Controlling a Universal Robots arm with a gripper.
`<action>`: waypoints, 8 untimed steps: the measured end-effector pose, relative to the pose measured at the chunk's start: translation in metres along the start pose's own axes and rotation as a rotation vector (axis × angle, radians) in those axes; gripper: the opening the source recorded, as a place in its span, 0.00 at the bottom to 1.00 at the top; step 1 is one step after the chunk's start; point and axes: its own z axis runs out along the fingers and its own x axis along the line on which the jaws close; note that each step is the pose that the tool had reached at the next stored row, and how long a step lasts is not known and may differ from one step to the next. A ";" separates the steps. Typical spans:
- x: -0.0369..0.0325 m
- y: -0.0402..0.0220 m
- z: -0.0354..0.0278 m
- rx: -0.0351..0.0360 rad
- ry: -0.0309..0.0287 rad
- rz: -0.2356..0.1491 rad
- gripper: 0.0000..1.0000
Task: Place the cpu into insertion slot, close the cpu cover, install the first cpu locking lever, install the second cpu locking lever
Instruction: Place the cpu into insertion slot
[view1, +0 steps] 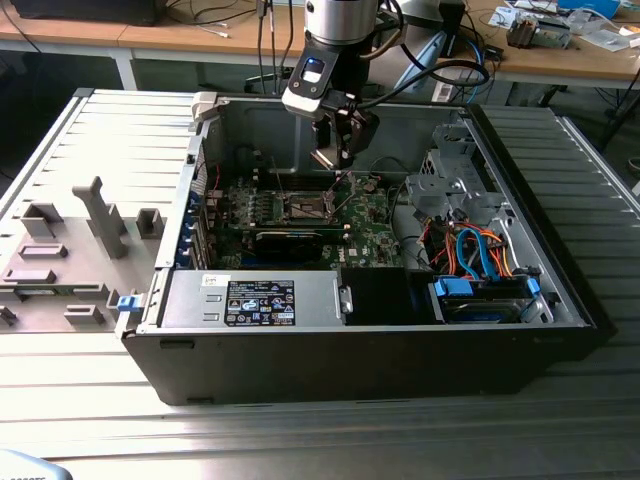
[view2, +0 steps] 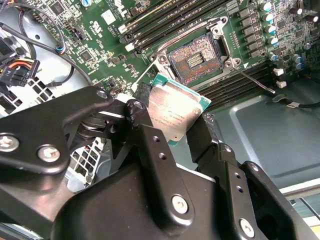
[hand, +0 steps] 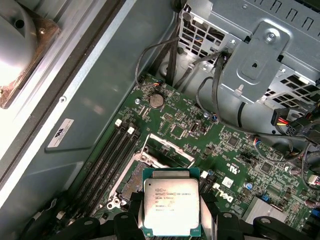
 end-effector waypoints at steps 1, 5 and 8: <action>0.0000 0.0000 0.0000 0.0000 0.0000 0.000 0.54; 0.0000 0.0000 0.0002 -0.0001 -0.0006 0.007 0.54; 0.0000 0.0000 0.0003 -0.0002 -0.0011 0.012 0.54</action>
